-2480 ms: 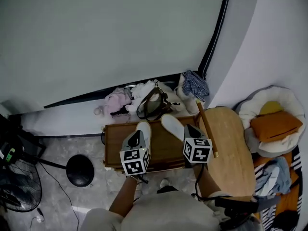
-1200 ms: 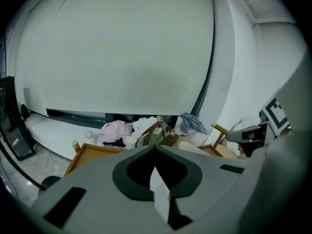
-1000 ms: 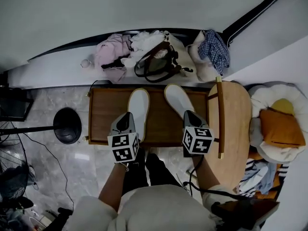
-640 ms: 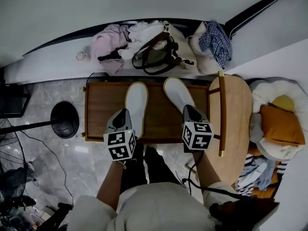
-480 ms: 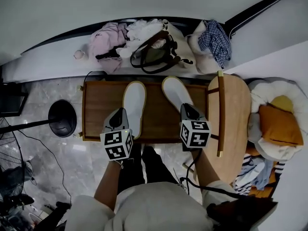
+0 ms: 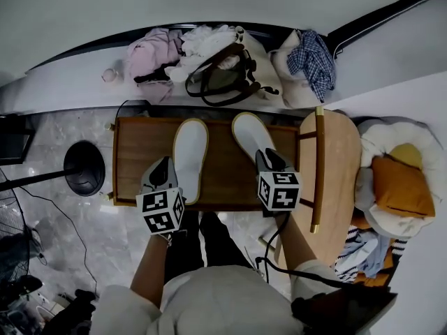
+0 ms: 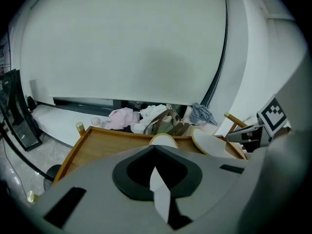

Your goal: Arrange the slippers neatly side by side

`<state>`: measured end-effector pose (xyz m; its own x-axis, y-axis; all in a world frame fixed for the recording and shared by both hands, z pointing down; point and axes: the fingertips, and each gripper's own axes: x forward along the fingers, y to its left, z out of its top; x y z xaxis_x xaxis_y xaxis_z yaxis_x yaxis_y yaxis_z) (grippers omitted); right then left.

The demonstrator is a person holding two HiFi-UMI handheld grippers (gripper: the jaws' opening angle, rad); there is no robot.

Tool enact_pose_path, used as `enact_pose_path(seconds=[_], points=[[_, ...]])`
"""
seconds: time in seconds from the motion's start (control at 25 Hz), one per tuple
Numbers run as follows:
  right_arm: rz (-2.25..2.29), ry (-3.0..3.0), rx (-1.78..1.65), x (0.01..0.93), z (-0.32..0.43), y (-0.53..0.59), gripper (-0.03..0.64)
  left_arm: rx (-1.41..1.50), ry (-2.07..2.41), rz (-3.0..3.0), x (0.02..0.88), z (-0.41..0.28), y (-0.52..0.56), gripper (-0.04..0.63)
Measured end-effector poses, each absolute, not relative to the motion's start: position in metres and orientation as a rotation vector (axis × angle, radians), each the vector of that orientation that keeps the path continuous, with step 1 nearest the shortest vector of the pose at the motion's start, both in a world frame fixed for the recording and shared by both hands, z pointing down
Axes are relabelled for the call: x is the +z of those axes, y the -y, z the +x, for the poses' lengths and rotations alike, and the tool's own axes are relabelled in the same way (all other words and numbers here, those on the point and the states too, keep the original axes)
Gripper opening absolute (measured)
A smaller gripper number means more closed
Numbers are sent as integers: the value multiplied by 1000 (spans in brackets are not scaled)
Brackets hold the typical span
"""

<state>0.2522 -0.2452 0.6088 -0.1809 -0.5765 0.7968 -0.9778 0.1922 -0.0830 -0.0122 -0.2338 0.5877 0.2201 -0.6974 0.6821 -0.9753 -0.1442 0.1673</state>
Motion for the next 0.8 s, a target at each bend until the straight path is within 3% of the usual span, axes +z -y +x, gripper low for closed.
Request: enact_pose_path(seconds=[0.28,0.8], points=[[1340,1840,777,626,253,250,147,636,1551,1883,597,-19,231,12],[1168,1824,720,653,254,258,144,655,1553,1847,607,-27,222,12]])
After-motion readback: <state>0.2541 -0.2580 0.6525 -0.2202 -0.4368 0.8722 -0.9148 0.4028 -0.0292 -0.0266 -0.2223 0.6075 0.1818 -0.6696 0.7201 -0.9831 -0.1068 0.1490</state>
